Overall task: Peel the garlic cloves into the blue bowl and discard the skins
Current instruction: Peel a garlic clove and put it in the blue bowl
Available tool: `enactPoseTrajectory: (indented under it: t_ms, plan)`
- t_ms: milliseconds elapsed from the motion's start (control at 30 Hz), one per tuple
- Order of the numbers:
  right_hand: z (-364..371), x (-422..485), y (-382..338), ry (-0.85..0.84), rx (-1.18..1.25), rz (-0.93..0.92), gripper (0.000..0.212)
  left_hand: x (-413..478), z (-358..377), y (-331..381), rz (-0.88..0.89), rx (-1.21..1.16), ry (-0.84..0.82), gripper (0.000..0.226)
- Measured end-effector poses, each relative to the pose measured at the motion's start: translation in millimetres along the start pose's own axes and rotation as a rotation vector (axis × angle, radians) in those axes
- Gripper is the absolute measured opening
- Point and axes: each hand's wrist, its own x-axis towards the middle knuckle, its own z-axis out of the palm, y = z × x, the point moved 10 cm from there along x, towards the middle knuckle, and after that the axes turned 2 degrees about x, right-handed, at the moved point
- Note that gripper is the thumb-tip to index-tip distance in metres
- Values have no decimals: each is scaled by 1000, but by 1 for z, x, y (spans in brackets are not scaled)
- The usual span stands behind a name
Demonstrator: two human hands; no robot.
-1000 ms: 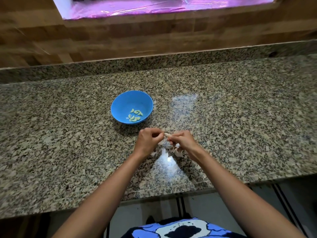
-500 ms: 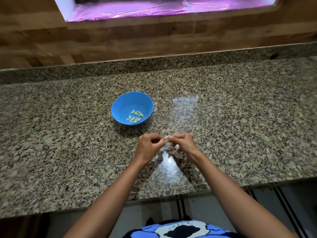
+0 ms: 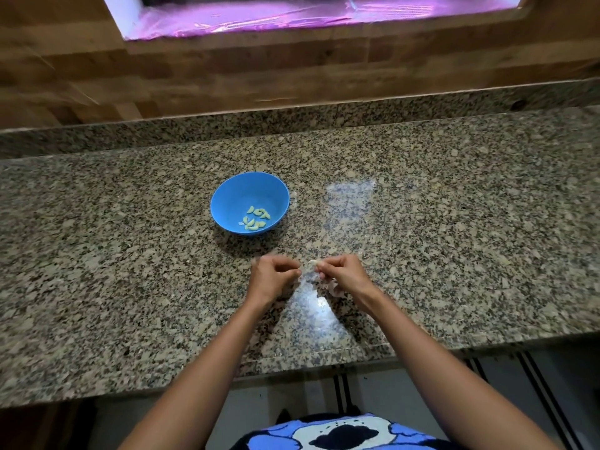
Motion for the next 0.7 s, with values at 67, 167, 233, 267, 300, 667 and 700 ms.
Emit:
enactPoseTrajectory:
  t_ms: [67, 167, 233, 267, 300, 667, 700]
  plan:
    - [2, -1, 1, -24, -37, -7, 19, -3, -3, 0, 0, -51, 27, 10]
    - [6, -3, 1, -32, -57, 14, 20, -6, -4, 9, 19, -125, 39, 16]
    - [7, 0, 2, -29, -72, 34, 22, -7, 2, 16, 36, -108, 6, 13]
    - [8, 1, 2, -29, -83, 41, 23, -8, 3, 18, 45, -74, 1, 8]
    - [8, 2, 2, -32, -90, 47, 23, -9, 4, 20, 50, -50, 5, 4]
    - [0, 0, -2, 0, -23, 30, 20, -15, 7, 32, 104, -57, -9, 9]
    - [0, 0, -4, -1, -27, 22, 20, -14, 7, 33, 110, -63, -8, 9]
